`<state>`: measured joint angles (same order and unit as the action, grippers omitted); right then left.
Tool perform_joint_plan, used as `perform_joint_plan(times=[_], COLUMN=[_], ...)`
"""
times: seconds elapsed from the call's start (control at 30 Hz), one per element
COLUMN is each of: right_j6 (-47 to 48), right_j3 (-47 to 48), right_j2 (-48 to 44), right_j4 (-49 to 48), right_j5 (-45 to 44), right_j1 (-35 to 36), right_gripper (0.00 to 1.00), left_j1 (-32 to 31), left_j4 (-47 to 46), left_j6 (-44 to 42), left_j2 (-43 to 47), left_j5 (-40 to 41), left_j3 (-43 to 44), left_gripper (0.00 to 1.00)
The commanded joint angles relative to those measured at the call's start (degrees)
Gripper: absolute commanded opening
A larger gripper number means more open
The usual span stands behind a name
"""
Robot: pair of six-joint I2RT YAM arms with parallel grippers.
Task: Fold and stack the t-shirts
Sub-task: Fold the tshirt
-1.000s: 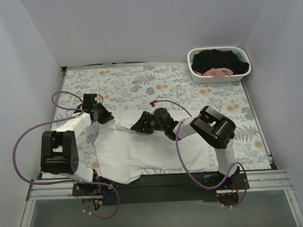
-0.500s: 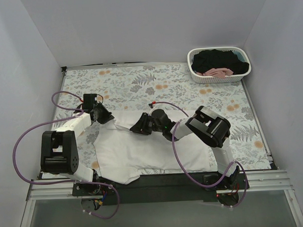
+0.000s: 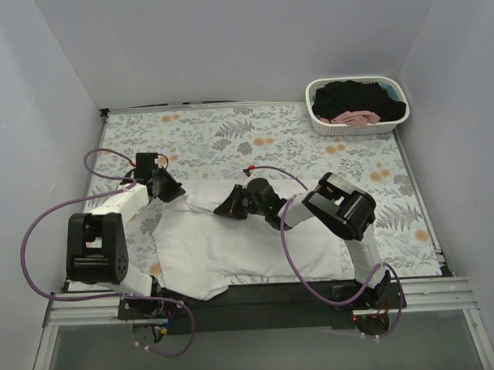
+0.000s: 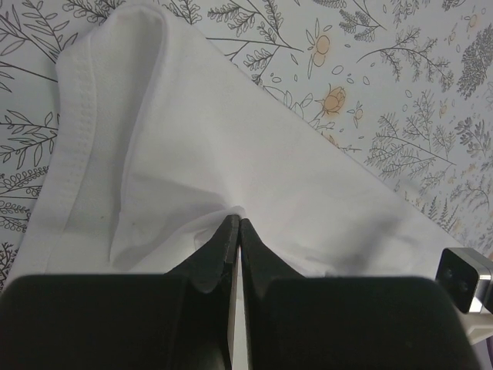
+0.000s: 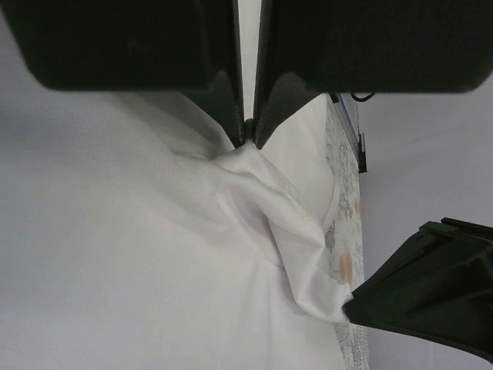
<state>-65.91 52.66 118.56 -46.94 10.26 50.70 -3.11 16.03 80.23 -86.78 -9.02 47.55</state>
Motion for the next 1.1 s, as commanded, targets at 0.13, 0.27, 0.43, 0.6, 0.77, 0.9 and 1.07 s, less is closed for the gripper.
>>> perform_joint_plan(times=[0.13,0.27,0.43,0.6,0.77,0.9,1.07], right_j6=[1.2,2.6,3.2,4.1,5.4,7.7,11.8], right_j3=[-1.5,-2.3,-3.8,-4.0,-4.1,-3.8,-2.9], right_j2=[-2.4,-4.7,-5.8,-7.0,-8.3,-9.8,-11.1], right_j4=[-2.6,-1.5,-0.3,1.4,5.1,10.4,17.6], right_j5=[0.0,1.8,3.7,7.4,9.6,10.0,9.7], right_j1=[0.0,-0.2,-0.5,-0.7,-0.9,-1.1,-1.7], right_gripper=[0.01,0.01,0.01,0.01,0.01,0.01,0.01], left_j1=[0.2,0.2,0.2,0.2,0.2,0.2,0.2], left_j4=[1.6,5.6,10.0,13.3,15.6,17.7,19.1], left_j6=[-0.7,0.4,2.0,3.4,4.9,6.3,7.4], left_j2=[4.3,8.0,13.9,18.0,20.8,23.1,25.4], left_j5=[1.2,2.9,3.9,3.8,3.5,4.3,3.3], left_j3=[0.0,-0.8,-4.1,-7.1,-9.3,-10.5,-11.5], left_gripper=[0.0,0.0,0.0,0.0,0.0,0.0,0.0])
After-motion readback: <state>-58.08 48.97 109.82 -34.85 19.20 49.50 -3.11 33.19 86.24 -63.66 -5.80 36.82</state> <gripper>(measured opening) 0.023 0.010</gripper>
